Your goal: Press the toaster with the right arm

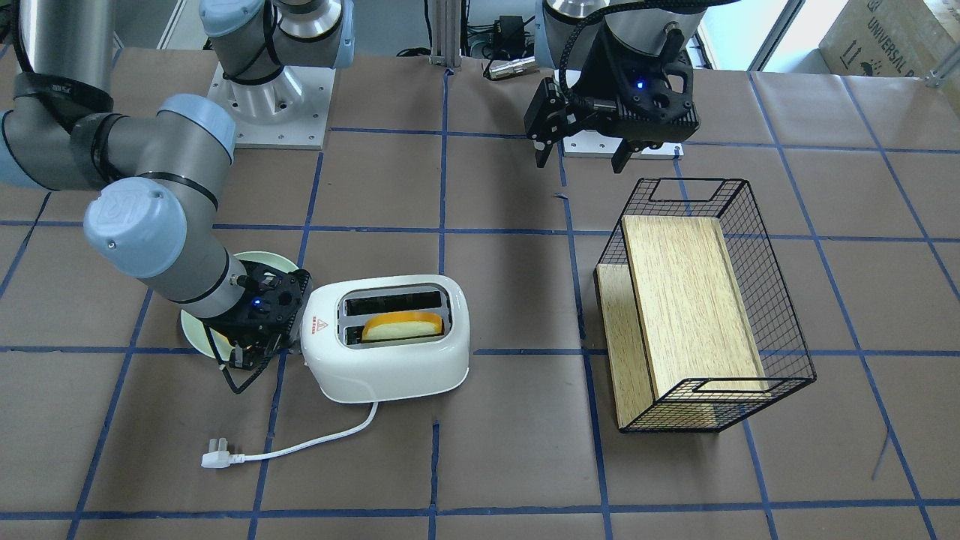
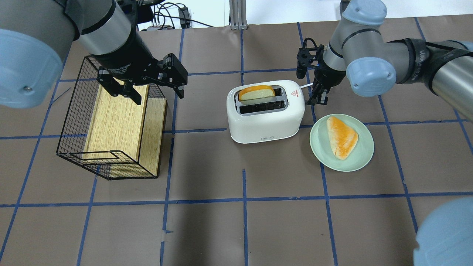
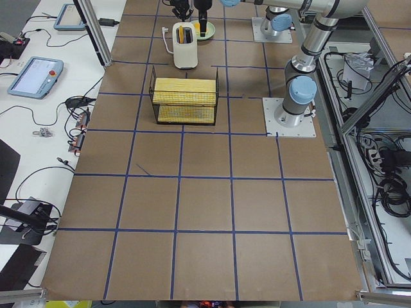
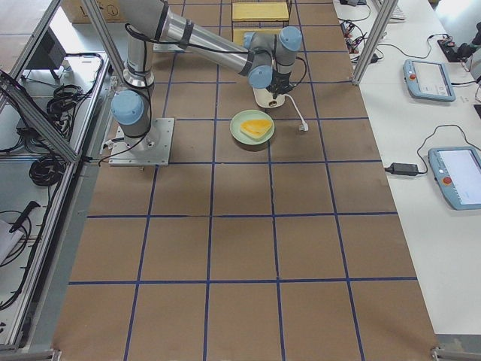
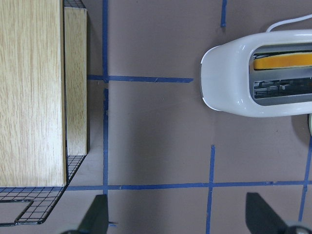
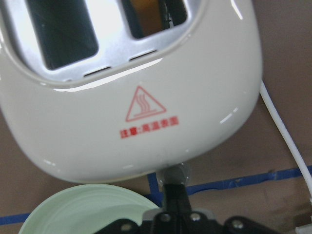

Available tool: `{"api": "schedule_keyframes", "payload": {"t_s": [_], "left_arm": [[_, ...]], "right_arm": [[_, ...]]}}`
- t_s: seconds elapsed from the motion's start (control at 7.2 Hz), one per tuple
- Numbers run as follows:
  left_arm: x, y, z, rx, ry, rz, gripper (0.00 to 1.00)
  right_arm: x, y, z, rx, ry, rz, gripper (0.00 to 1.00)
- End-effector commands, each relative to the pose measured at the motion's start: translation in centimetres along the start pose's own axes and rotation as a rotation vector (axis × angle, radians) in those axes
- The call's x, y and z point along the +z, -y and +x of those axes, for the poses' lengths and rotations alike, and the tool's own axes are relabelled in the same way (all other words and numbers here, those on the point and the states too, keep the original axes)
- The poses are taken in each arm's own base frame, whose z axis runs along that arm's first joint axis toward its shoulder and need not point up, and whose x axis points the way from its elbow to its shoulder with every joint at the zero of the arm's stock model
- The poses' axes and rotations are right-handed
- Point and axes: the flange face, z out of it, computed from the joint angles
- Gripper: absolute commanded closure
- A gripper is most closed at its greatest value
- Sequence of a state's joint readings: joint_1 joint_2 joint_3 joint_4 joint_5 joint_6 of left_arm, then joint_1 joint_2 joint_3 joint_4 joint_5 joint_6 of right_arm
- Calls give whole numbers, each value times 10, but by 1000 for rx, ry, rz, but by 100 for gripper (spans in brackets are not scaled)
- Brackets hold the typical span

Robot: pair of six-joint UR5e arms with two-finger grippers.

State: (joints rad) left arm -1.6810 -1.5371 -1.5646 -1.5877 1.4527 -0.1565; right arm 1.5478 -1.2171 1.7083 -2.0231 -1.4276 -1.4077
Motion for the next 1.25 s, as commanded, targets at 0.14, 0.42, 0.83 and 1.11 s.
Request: {"api": "schedule_keyframes", "payload": {"t_s": [0.14, 0.42, 0.83, 1.11], "left_arm": [[0, 0, 0, 0, -2, 0, 0], [0, 0, -1, -1, 0, 0, 0], [0, 0, 0, 0, 0, 0, 0], [0, 0, 0, 0, 0, 0, 0]], "right_arm": [[12, -1, 6, -1, -3, 2, 92], [12, -1, 6, 2, -3, 2, 92], [-124, 11, -32, 230, 10, -8, 17], [-157, 4, -66, 750, 59, -41, 1]]}}
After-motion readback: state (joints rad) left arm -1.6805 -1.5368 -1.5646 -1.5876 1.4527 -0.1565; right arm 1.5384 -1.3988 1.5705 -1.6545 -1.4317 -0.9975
